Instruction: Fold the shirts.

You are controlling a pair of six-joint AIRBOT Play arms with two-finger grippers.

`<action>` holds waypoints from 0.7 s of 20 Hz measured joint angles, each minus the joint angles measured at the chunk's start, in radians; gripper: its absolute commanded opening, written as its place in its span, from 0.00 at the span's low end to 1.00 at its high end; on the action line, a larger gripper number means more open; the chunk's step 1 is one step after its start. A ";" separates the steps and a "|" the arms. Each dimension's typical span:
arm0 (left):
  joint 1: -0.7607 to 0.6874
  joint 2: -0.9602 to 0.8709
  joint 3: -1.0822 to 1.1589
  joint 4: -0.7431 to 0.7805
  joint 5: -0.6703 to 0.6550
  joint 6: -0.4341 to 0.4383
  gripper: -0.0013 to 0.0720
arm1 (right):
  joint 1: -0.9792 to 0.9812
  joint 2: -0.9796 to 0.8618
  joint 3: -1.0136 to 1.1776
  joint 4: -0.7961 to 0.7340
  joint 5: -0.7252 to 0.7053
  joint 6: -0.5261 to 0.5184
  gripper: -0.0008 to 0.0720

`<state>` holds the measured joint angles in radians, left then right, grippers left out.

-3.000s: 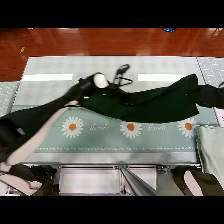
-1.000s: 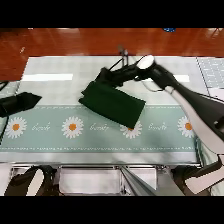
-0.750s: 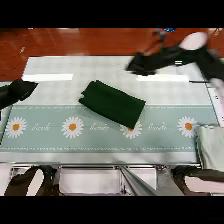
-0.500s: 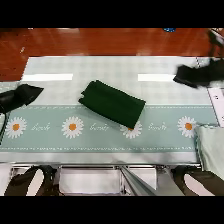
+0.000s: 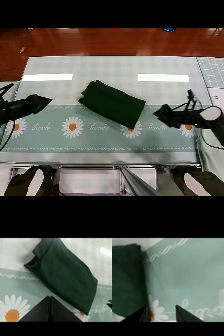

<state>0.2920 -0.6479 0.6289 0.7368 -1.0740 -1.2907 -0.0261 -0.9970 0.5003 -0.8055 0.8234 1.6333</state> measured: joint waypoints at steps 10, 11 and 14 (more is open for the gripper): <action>0.000 0.000 -0.019 -0.001 -0.004 0.000 0.04 | 0.239 -0.439 0.227 0.348 -0.055 -0.250 0.05; 0.000 0.000 -0.019 -0.001 -0.004 0.000 0.04 | 0.258 -0.462 0.275 0.359 -0.047 -0.275 0.05; 0.000 0.000 -0.019 -0.001 -0.004 0.000 0.04 | 0.289 -0.502 0.437 0.355 0.010 -0.314 0.05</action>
<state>0.2920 -0.6479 0.6098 0.7361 -1.0779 -1.2907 0.2630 -1.4994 0.9375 -0.4507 0.8330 1.3197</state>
